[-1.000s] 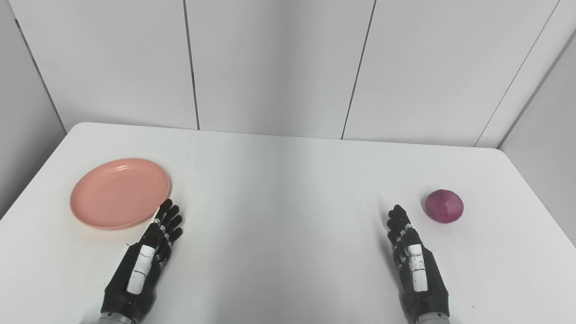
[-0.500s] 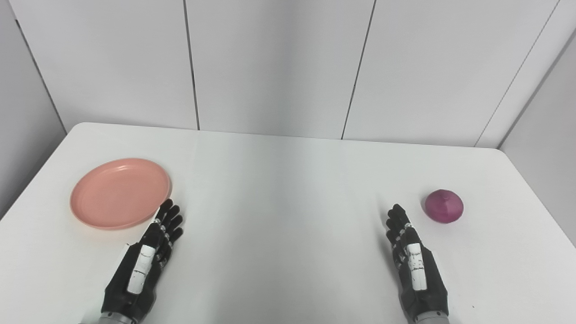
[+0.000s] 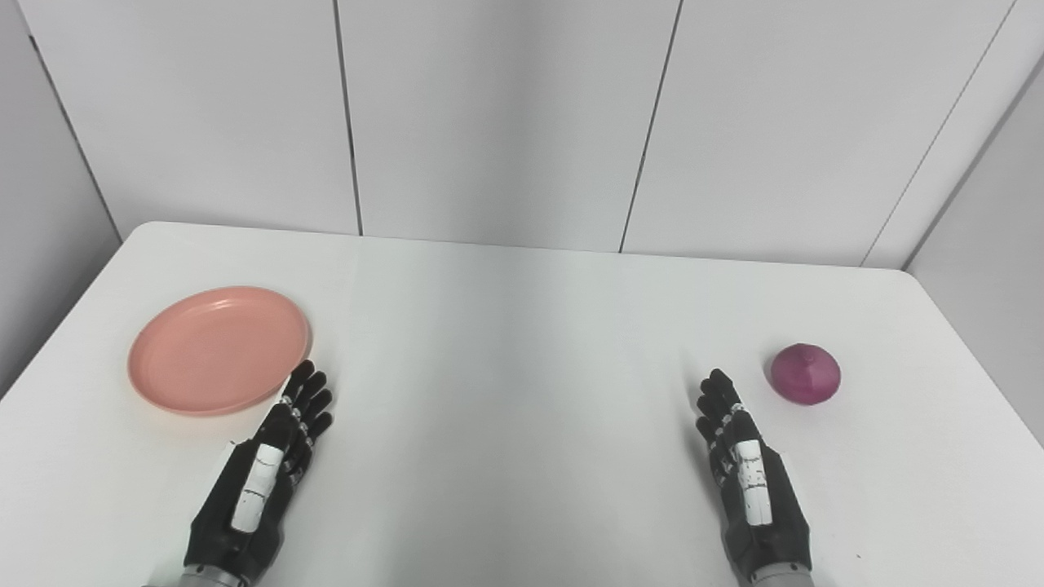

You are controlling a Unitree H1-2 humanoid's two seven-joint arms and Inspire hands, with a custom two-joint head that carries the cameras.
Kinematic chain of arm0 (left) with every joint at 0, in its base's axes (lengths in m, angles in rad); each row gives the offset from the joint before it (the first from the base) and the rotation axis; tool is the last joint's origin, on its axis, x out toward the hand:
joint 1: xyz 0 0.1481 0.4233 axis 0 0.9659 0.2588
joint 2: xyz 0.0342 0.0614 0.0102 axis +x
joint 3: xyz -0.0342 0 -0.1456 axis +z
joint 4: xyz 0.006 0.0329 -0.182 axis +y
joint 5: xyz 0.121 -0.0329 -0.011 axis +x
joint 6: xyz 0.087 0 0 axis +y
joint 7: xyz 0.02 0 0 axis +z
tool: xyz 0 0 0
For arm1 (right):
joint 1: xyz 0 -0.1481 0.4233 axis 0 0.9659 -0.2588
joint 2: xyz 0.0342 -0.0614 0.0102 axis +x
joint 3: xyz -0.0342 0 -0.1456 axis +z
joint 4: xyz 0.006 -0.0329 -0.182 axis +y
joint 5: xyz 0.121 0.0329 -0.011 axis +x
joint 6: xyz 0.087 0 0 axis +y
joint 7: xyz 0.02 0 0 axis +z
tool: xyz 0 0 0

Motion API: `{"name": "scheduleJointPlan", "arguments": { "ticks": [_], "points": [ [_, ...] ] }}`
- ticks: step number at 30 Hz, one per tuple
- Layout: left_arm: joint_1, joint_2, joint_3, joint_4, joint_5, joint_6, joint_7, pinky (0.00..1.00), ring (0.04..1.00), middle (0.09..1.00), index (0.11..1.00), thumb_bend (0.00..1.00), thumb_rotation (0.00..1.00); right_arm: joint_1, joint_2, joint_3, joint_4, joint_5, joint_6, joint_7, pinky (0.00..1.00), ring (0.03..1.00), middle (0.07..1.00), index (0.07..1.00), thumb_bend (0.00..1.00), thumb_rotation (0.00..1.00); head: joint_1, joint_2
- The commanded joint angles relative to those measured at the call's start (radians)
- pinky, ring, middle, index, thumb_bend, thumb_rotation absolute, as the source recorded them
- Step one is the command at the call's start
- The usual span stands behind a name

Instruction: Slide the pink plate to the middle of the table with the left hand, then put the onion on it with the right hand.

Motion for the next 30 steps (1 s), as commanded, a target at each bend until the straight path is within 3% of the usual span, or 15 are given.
{"name": "scheduleJointPlan", "arguments": {
  "ticks": [1, 9, 15, 20, 22, 30],
  "points": [
    [-0.012, -0.062, 0.003, 0.052, 0.019, -0.011, 0.005, 1.00, 1.000, 1.000, 1.000, 0.87, 0.87, 0.031, 0.006, 0.003, 0.073, 0.019, 0.015, 0.015, 0.98, 0.981, 0.955, 0.961, 0.88, 0.89, 0.017, -0.003],
    [-0.005, -0.092, -0.013, 0.084, 0.039, -0.048, 0.010, 1.00, 1.000, 1.000, 1.000, 0.86, 0.86, 0.038, -0.022, -0.016, 0.105, 0.050, -0.020, 0.048, 1.00, 0.984, 0.962, 0.970, 0.87, 0.89, 0.108, -0.057],
    [-0.006, -0.131, -0.045, 0.128, 0.075, -0.088, 0.037, 1.00, 1.000, 1.000, 1.000, 0.88, 0.81, 0.031, -0.061, -0.042, 0.172, 0.088, -0.072, 0.096, 1.00, 0.995, 0.971, 0.978, 0.84, 0.91, 0.248, -0.133],
    [-0.012, -0.151, -0.077, 0.165, 0.103, -0.126, 0.058, 1.00, 1.000, 1.000, 1.000, 0.86, 0.79, 0.019, -0.087, -0.062, 0.227, 0.126, -0.108, 0.134, 1.00, 1.000, 0.987, 0.999, 0.80, 0.95, 0.303, -0.159],
    [-0.016, -0.162, -0.090, 0.177, 0.115, -0.133, 0.070, 1.00, 1.000, 1.000, 1.000, 0.86, 0.78, 0.013, -0.096, -0.071, 0.248, 0.134, -0.115, 0.144, 1.00, 1.000, 0.989, 1.000, 0.80, 0.96, 0.366, -0.183],
    [-0.025, -0.180, -0.117, 0.219, 0.145, -0.175, 0.091, 1.00, 1.000, 1.000, 1.000, 0.86, 0.75, 0.003, -0.112, -0.085, 0.278, 0.161, -0.112, 0.167, 1.00, 1.000, 1.000, 1.000, 0.81, 0.99, 0.444, -0.217]
  ]
}}
